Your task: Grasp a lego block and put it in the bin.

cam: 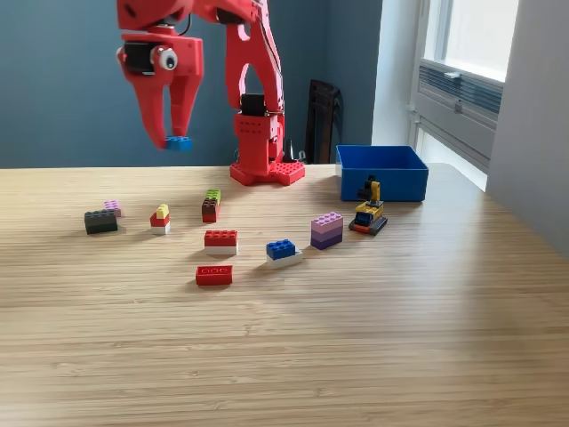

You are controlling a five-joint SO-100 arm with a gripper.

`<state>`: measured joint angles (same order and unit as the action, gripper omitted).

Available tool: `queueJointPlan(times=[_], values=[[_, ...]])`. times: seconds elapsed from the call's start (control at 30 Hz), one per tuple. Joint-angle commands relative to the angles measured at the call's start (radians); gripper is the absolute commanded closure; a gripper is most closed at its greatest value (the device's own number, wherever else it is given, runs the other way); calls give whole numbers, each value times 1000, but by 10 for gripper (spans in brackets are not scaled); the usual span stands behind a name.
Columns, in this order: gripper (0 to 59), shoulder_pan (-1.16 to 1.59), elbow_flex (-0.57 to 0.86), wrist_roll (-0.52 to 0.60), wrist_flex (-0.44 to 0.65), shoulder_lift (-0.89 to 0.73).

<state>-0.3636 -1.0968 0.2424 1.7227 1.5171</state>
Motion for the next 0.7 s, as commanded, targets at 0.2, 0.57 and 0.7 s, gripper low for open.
queueJointPlan(times=[0.2, 0.57, 0.7], values=[[586, 635, -238, 32, 26, 298], [586, 1236, -324, 72, 28, 296], [586, 1413, -365, 80, 28, 296]])
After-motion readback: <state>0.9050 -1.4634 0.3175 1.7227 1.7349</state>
